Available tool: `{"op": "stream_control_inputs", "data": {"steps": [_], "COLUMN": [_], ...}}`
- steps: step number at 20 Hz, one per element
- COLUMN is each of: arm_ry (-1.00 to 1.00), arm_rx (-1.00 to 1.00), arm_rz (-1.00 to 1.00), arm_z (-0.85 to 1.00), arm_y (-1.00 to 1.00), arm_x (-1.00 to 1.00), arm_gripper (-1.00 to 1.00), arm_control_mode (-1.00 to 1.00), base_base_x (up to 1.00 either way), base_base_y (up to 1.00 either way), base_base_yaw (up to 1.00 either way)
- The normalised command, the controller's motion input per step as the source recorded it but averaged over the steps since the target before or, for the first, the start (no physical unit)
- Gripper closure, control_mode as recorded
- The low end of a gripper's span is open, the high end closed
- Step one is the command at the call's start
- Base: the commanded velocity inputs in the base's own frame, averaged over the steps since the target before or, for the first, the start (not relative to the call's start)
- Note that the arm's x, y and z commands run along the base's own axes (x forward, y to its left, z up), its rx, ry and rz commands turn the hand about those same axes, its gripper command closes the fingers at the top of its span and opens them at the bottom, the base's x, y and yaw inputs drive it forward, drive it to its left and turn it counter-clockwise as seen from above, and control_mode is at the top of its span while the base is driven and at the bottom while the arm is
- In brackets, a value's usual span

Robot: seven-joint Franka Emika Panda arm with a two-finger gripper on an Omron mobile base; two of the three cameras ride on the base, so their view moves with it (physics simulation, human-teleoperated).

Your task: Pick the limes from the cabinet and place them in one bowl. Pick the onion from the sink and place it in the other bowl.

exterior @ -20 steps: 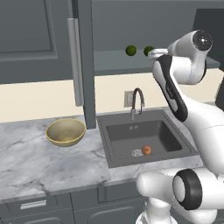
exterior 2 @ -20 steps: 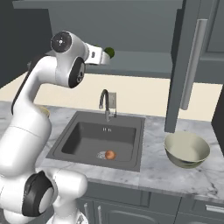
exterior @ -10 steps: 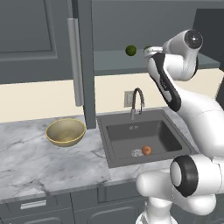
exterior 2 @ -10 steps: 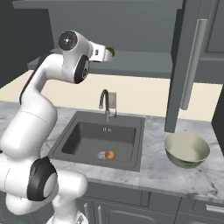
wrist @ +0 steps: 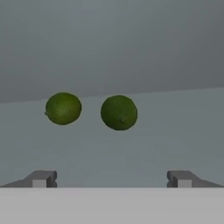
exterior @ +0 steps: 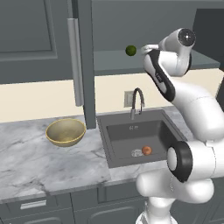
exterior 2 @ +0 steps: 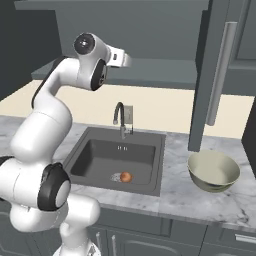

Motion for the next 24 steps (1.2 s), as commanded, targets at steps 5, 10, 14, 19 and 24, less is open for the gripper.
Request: {"op": "stream_control_inputs", "data": {"steps": [5, 10, 14, 19, 24], "arm_ry": [0.0, 0.0, 0.01, 0.02, 0.01], "arm_rx": [0.0, 0.0, 0.0, 0.0, 0.0], "arm_rz": [0.0, 0.0, 0.0, 0.0, 0.02], "arm_z": [0.0, -0.01, -0.02, -0.04, -0.05], "arm_y": [-0.08, -0.09, -0.09, -0.05, -0.01], "arm_x": [0.31, 0.27, 0.27, 0.26, 0.26], "arm_gripper": [-1.0, -1.0, -1.0, -1.0, -1.0], "arm_control_mode": [-1.0, -1.0, -1.0, -1.0, -1.0], "base_base_x": [0.0, 0.0, 0.0, 0.0, 0.0], "base_base_y": [0.0, 0.0, 0.0, 0.0, 0.0], "base_base_yaw": [0.0, 0.0, 0.0, 0.0, 0.0]}}
